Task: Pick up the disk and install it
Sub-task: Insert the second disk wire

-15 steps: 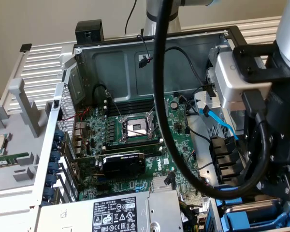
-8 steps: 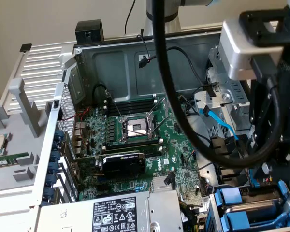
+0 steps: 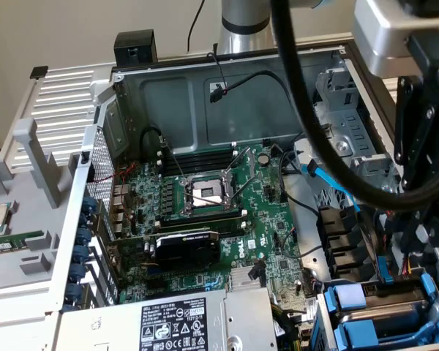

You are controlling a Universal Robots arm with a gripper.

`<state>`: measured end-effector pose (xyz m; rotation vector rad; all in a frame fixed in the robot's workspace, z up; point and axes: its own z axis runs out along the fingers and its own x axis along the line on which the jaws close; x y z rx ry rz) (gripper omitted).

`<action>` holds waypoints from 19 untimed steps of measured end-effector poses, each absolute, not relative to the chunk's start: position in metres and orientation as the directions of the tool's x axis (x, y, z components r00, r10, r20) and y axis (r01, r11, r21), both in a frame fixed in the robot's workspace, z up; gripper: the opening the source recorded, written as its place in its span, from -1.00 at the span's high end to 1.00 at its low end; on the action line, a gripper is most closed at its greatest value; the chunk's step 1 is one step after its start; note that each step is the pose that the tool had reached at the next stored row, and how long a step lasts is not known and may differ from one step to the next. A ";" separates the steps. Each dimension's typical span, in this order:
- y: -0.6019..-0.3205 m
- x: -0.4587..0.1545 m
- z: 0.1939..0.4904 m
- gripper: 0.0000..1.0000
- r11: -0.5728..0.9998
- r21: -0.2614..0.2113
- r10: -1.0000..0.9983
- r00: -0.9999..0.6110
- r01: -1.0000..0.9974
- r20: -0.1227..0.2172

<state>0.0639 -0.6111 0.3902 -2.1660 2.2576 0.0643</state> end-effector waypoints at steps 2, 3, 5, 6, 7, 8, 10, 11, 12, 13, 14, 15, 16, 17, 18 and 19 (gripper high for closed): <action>-0.611 0.066 0.390 0.51 0.041 0.021 -0.998 -0.042 -0.999 -0.037; -0.611 0.067 0.390 0.51 0.041 0.022 -0.998 -0.042 -0.999 -0.038; -0.611 0.066 0.390 0.51 0.041 0.023 -0.998 -0.042 -0.999 -0.037; -0.611 0.066 0.390 0.51 0.041 0.023 -0.998 -0.042 -0.999 -0.037; -0.611 0.066 0.390 0.51 0.041 0.023 -0.998 -0.042 -0.999 -0.037; -0.611 0.067 0.390 0.51 0.041 0.023 -0.998 -0.042 -0.999 -0.037; -0.611 0.067 0.390 0.51 0.041 0.023 -0.998 -0.042 -0.999 -0.037; -0.611 0.067 0.390 0.51 0.041 0.023 -0.998 -0.042 -0.999 -0.037; -0.611 0.067 0.390 0.51 0.041 0.023 -0.998 -0.042 -0.999 -0.037; -0.611 0.066 0.390 0.51 0.041 0.023 -0.998 -0.042 -0.999 -0.037; -0.611 0.067 0.390 0.51 0.041 0.023 -0.998 -0.042 -0.999 -0.037; -0.611 0.067 0.390 0.51 0.041 0.023 -0.998 -0.042 -0.999 -0.037; -0.611 0.067 0.390 0.51 0.041 0.023 -0.998 -0.042 -0.999 -0.037; -0.611 0.067 0.390 0.51 0.041 0.023 -0.998 -0.042 -0.999 -0.037; -0.611 0.067 0.390 0.51 0.041 0.023 -0.998 -0.042 -0.999 -0.037; -0.611 0.067 0.390 0.51 0.041 0.023 -0.998 -0.042 -0.999 -0.037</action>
